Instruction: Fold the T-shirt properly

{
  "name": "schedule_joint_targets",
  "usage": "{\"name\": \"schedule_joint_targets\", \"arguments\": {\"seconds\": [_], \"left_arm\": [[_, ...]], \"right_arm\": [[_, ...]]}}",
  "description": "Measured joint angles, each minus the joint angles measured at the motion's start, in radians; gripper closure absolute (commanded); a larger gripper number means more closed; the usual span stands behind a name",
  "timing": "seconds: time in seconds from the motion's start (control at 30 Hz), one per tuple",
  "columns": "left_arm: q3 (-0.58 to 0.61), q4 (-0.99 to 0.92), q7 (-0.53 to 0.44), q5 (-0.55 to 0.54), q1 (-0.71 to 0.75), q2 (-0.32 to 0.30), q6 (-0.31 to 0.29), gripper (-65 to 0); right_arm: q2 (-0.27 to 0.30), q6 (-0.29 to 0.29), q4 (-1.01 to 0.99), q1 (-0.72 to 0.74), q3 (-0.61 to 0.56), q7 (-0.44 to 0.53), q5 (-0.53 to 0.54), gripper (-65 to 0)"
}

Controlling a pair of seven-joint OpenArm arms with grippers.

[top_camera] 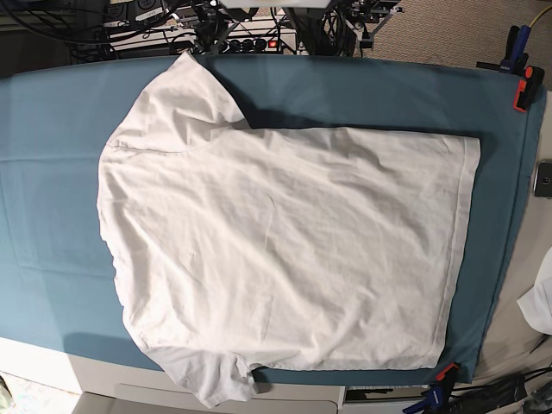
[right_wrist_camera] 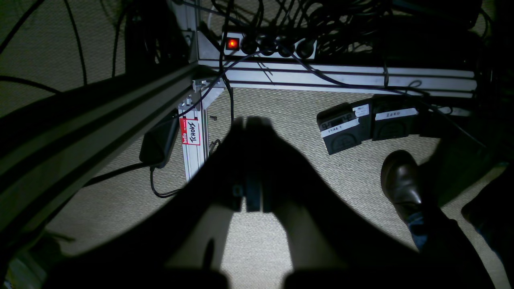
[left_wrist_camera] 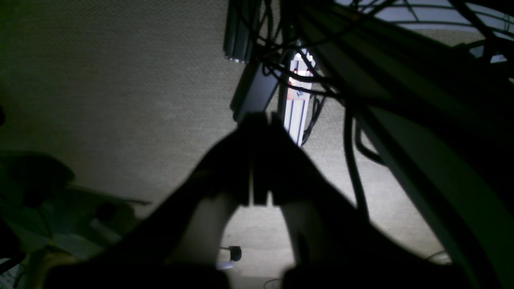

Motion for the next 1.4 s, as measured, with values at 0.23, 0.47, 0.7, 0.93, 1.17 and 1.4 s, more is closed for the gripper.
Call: {"name": "schedule_joint_targets", "arguments": {"seconds": [0.23, 0.47, 0.7, 0.93, 1.17, 1.4], "left_arm": [[0.0, 0.0, 0.0, 0.0, 0.0, 0.0, 0.0, -0.5], [0.0, 0.0, 0.0, 0.0, 0.0, 0.0, 0.0, -0.5], [0.0, 0.0, 0.0, 0.0, 0.0, 0.0, 0.0, -0.5], [0.0, 0.0, 0.0, 0.0, 0.0, 0.0, 0.0, -0.5], [0.0, 0.0, 0.0, 0.0, 0.0, 0.0, 0.0, -0.5], [0.0, 0.148, 0.137, 0.066, 0.056, -0.026, 0.096, -0.5]], "right_arm": [[0.0, 0.0, 0.0, 0.0, 0.0, 0.0, 0.0, 0.0], [0.0, 0.0, 0.0, 0.0, 0.0, 0.0, 0.0, 0.0], [0.0, 0.0, 0.0, 0.0, 0.0, 0.0, 0.0, 0.0], [0.0, 0.0, 0.0, 0.0, 0.0, 0.0, 0.0, 0.0], [0.0, 0.0, 0.0, 0.0, 0.0, 0.0, 0.0, 0.0], [0.003, -0.005, 0.064, -0.034, 0.0, -0.014, 0.0, 0.0]]}}
